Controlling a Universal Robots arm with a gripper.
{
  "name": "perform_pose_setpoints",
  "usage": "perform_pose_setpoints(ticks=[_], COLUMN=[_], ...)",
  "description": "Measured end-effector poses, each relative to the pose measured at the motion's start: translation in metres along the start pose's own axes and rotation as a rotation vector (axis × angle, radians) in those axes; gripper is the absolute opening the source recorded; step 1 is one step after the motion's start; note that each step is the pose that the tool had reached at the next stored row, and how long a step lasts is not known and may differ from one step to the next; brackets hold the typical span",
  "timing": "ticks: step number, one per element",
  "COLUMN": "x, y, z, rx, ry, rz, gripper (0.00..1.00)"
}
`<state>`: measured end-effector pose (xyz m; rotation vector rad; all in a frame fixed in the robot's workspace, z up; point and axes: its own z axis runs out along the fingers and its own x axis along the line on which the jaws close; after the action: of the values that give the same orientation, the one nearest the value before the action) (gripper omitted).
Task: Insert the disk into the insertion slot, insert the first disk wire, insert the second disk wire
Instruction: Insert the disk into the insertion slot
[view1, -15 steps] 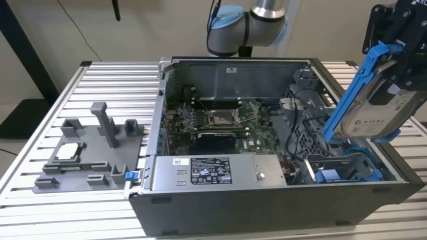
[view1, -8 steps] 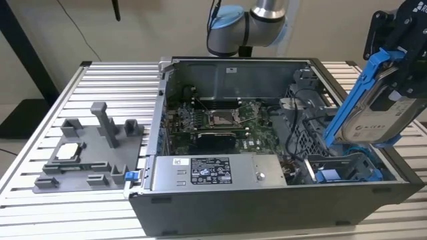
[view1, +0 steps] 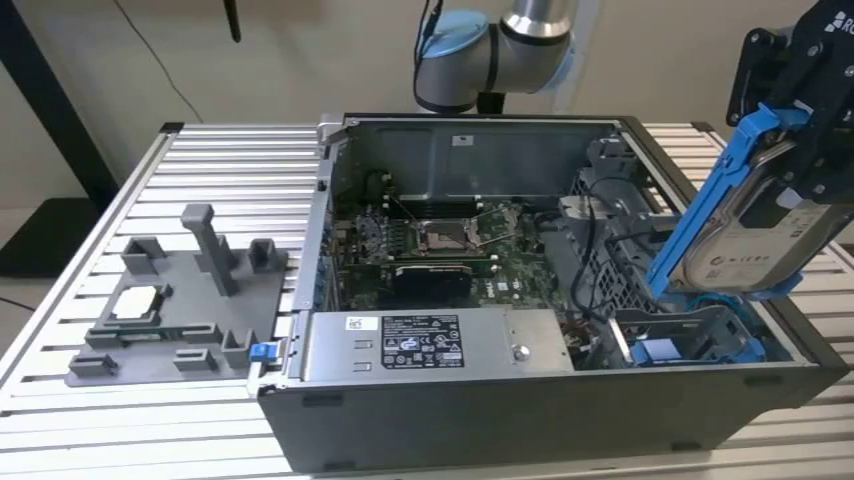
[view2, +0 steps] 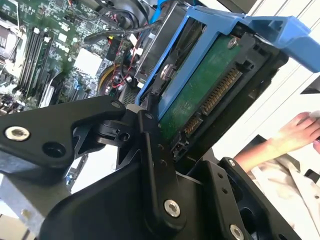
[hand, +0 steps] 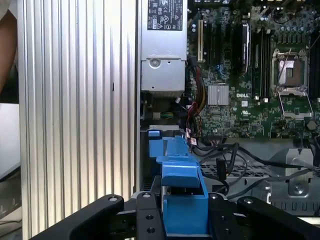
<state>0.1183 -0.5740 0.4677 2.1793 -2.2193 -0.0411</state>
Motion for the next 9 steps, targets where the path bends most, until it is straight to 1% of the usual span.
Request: perform_pose_setpoints(ticks=[6, 7, 9], x=[0.0000, 0.0000, 0.0003], y=[0.0000, 0.0000, -0.0001], z=[0.0001, 0.0003, 0.0018], rx=[0.0000, 0.0000, 0.0000], ry=[-0.0001, -0.0008, -0.0046], rz=[0.000, 0.000, 0.000], gripper=[0.00, 0.00, 0.00])
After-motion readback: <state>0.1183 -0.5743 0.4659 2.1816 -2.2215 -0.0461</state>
